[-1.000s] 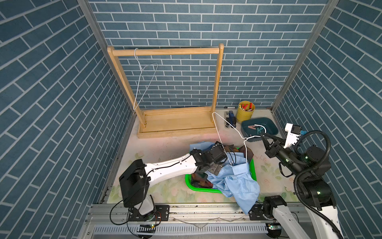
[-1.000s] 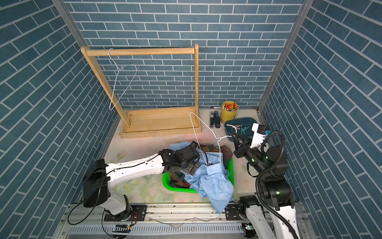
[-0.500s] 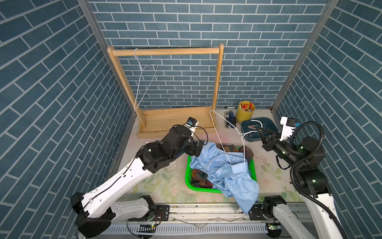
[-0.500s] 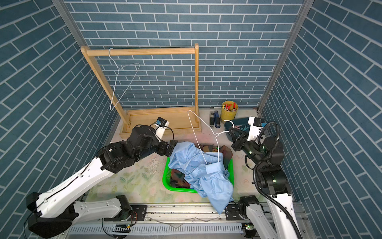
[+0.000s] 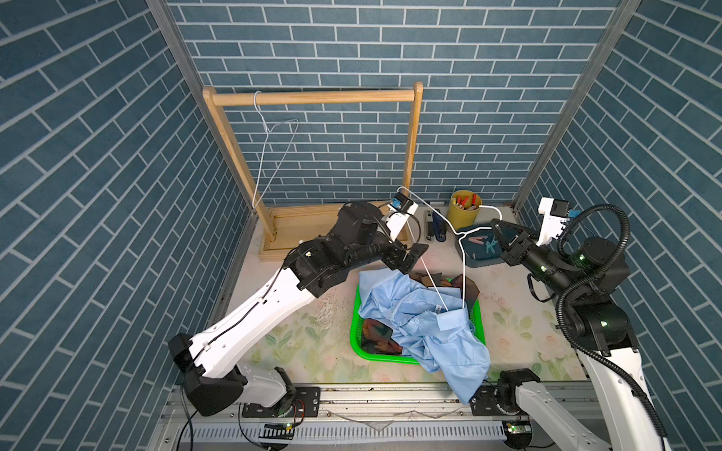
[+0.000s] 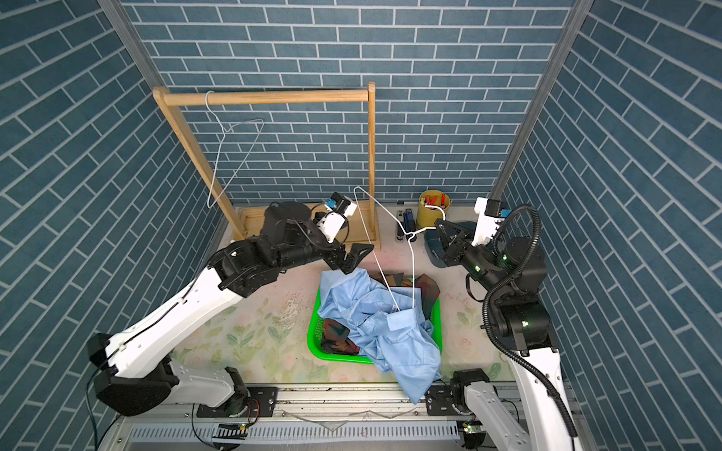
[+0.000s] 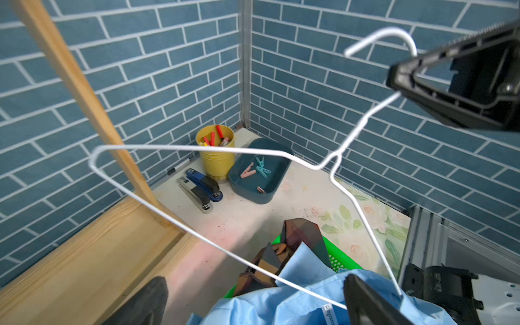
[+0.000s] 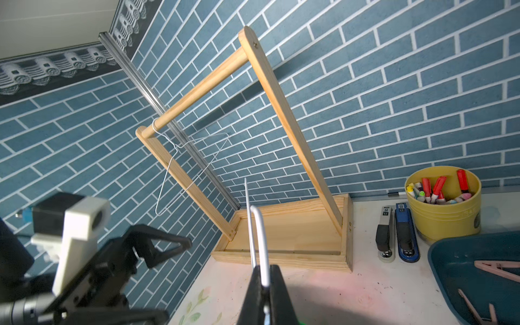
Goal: Remove the clothespins securing long-sleeve shirts to the hanger
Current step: Remove the long-sleeve shirt from the hanger, then place the hanger on the clothesline.
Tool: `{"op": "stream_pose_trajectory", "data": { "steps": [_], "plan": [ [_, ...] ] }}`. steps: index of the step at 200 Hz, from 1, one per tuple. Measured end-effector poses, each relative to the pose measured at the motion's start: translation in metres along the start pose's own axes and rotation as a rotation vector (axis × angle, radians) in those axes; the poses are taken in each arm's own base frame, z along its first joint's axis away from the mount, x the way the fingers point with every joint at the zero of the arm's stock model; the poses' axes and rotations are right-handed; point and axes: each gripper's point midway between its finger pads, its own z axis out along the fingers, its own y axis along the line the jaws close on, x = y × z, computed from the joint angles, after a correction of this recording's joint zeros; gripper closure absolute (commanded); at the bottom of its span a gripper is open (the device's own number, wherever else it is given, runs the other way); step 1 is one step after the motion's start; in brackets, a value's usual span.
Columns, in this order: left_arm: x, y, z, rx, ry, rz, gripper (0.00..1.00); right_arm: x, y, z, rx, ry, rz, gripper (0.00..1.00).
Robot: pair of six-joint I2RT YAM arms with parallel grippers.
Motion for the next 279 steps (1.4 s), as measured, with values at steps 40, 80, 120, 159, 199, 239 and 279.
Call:
{"op": "stream_pose_trajectory", "data": {
  "steps": [40,80,120,159,199,239,279],
  "plan": [
    [0.029,-0.035,0.029,0.015,0.065,0.006,0.00,-0.017,-0.008,0.014,0.068,-0.041,0.007,1.00],
    [0.049,-0.078,0.040,-0.049,0.087,0.103,0.00,-0.031,-0.022,0.017,0.173,-0.101,0.018,1.00],
    [0.045,-0.091,0.034,-0.145,0.047,0.176,0.00,-0.039,-0.024,0.019,0.255,-0.119,0.016,1.00],
    [0.019,-0.083,0.053,-0.295,-0.018,0.243,0.00,-0.030,-0.027,0.018,0.308,-0.093,0.017,1.00],
    [0.000,-0.078,0.098,-0.434,-0.058,0.321,0.00,-0.021,-0.028,0.017,0.338,-0.070,0.031,1.00],
    [0.002,-0.061,0.130,-0.576,-0.076,0.390,0.04,-0.029,-0.028,0.004,0.363,-0.114,0.063,1.00],
    [-0.013,-0.035,0.127,-0.689,-0.146,0.376,0.19,-0.026,-0.025,-0.009,0.376,-0.084,0.065,1.00]
  ]
}}
